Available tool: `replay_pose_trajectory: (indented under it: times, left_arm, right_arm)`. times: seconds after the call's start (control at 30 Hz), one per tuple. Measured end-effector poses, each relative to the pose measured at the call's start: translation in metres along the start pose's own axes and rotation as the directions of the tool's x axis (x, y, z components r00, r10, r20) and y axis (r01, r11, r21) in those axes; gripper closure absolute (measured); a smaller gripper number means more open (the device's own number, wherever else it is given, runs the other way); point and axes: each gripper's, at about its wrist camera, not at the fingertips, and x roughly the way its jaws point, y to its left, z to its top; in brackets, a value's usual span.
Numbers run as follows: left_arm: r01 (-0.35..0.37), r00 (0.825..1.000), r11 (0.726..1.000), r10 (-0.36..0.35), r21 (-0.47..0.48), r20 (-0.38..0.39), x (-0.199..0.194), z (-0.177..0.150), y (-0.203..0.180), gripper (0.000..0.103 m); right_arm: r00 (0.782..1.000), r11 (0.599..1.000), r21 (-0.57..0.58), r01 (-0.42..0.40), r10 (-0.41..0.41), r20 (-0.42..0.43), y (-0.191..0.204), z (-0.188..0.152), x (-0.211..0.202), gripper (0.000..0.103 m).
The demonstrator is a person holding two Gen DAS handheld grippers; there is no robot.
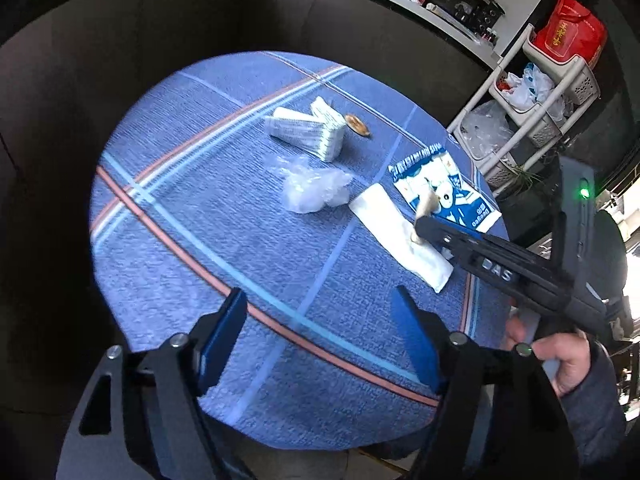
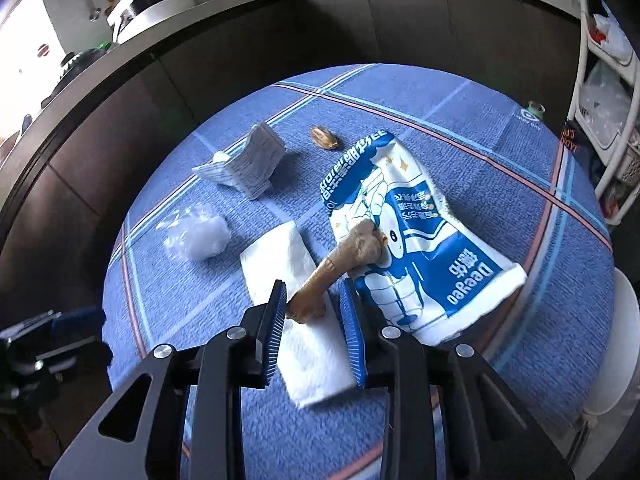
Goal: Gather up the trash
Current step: 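Grasp the white tissue with the left tool while the right tool grasps the bone chew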
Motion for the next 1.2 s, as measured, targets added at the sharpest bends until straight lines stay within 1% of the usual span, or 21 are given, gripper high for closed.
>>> replay_pose_trajectory:
  times: [0.03, 0.07, 0.1, 0.2, 0.27, 0.33, 0.43, 0.53, 0.6, 0.67, 0.77, 0.8, 0.83, 0.87, 0.9, 0.93, 1.0, 1.03, 1.1, 1.17, 1.2]
  left_arm:
    - [0.016, 1.0, 1.0, -0.016, -0.003, -0.013, 0.005, 0.001, -0.003, 0.037]
    - [0.029, 0.999, 1.0, -0.029, -0.006, -0.022, 0.009, 0.003, -0.005, 0.039]
    - [0.042, 0.999, 0.999, -0.042, -0.01, -0.032, 0.014, 0.004, -0.008, 0.041]
    - [0.075, 0.996, 0.997, -0.076, -0.029, -0.053, 0.029, 0.01, -0.018, 0.042]
    - [0.078, 0.995, 0.996, -0.079, -0.032, -0.057, 0.038, 0.013, -0.026, 0.042]
    - [0.069, 0.995, 0.997, -0.071, -0.04, -0.064, 0.049, 0.017, -0.036, 0.042]
    - [0.045, 0.996, 0.996, -0.05, -0.078, -0.07, 0.065, 0.026, -0.047, 0.042]
    - [0.016, 0.997, 0.995, -0.023, -0.1, -0.071, 0.079, 0.036, -0.059, 0.038]
    - [-0.002, 0.998, 0.994, -0.005, -0.106, -0.068, 0.087, 0.041, -0.066, 0.035]
    - [-0.032, 0.997, 0.994, 0.024, -0.108, -0.07, 0.095, 0.046, -0.072, 0.034]
    - [-0.054, 0.996, 0.994, 0.048, -0.099, -0.07, 0.103, 0.05, -0.079, 0.035]
    - [-0.066, 0.996, 0.994, 0.06, -0.083, -0.07, 0.105, 0.051, -0.082, 0.04]
    - [-0.081, 0.994, 0.995, 0.077, -0.057, -0.073, 0.107, 0.052, -0.086, 0.053]
    - [-0.08, 0.994, 0.996, 0.077, -0.035, -0.079, 0.109, 0.053, -0.087, 0.066]
    - [-0.07, 0.993, 0.997, 0.069, -0.009, -0.093, 0.111, 0.053, -0.087, 0.082]
    - [-0.062, 0.993, 0.998, 0.063, 0.005, -0.099, 0.111, 0.052, -0.087, 0.088]
    - [-0.032, 0.992, 0.999, 0.035, 0.023, -0.118, 0.108, 0.052, -0.084, 0.09]
    - [-0.023, 0.992, 0.999, 0.026, 0.025, -0.12, 0.104, 0.051, -0.08, 0.09]
    - [-0.015, 0.993, 0.999, 0.019, 0.035, -0.119, 0.094, 0.049, -0.074, 0.09]
    - [-0.016, 0.993, 0.999, 0.02, 0.032, -0.118, 0.083, 0.047, -0.067, 0.087]
    - [-0.015, 0.993, 1.0, 0.018, 0.026, -0.118, 0.08, 0.045, -0.064, 0.079]
  right_arm:
    - [1.0, 1.0, -0.002, 0.005, -0.005, 0.002, -0.001, 0.002, 0.001, 0.078]
    - [1.0, 1.0, -0.01, 0.011, -0.011, 0.003, -0.002, 0.003, 0.002, 0.082]
    - [1.0, 0.999, -0.023, 0.021, -0.021, 0.009, -0.002, 0.003, 0.001, 0.084]
    - [0.998, 0.994, -0.09, 0.063, -0.061, 0.025, -0.003, 0.004, -0.003, 0.084]
    - [0.997, 0.991, -0.108, 0.079, -0.077, 0.029, -0.006, 0.003, -0.007, 0.084]
    - [0.996, 0.989, -0.12, 0.092, -0.089, 0.033, -0.011, 0.0, -0.01, 0.084]
    - [0.995, 0.988, -0.126, 0.094, -0.089, 0.041, -0.021, -0.007, -0.019, 0.084]
    - [0.995, 0.988, -0.119, 0.094, -0.09, 0.042, -0.032, -0.016, -0.026, 0.084]
    - [0.996, 0.99, -0.11, 0.087, -0.083, 0.042, -0.037, -0.02, -0.029, 0.084]
    - [0.996, 0.991, -0.104, 0.078, -0.074, 0.043, -0.041, -0.024, -0.033, 0.084]
    - [0.997, 0.993, -0.103, 0.061, -0.057, 0.044, -0.042, -0.028, -0.036, 0.083]
    - [0.998, 0.993, -0.104, 0.057, -0.053, 0.045, -0.042, -0.028, -0.036, 0.083]
    - [0.998, 0.993, -0.104, 0.052, -0.047, 0.048, -0.042, -0.029, -0.037, 0.083]
    - [0.998, 0.993, -0.104, 0.047, -0.042, 0.052, -0.042, -0.029, -0.038, 0.083]
    - [0.998, 0.994, -0.104, 0.043, -0.037, 0.056, -0.042, -0.029, -0.04, 0.083]
    - [0.998, 0.994, -0.102, 0.038, -0.032, 0.062, -0.041, -0.029, -0.042, 0.083]
    - [0.997, 0.995, -0.097, 0.028, -0.022, 0.068, -0.04, -0.027, -0.042, 0.081]
    - [0.997, 0.995, -0.096, 0.023, -0.016, 0.073, -0.039, -0.027, -0.044, 0.078]
    - [0.997, 0.995, -0.102, 0.019, -0.011, 0.078, -0.037, -0.027, -0.044, 0.075]
    - [0.997, 0.994, -0.105, 0.018, -0.011, 0.075, -0.036, -0.026, -0.042, 0.075]
    - [0.997, 0.994, -0.103, 0.022, -0.014, 0.069, -0.035, -0.026, -0.04, 0.074]
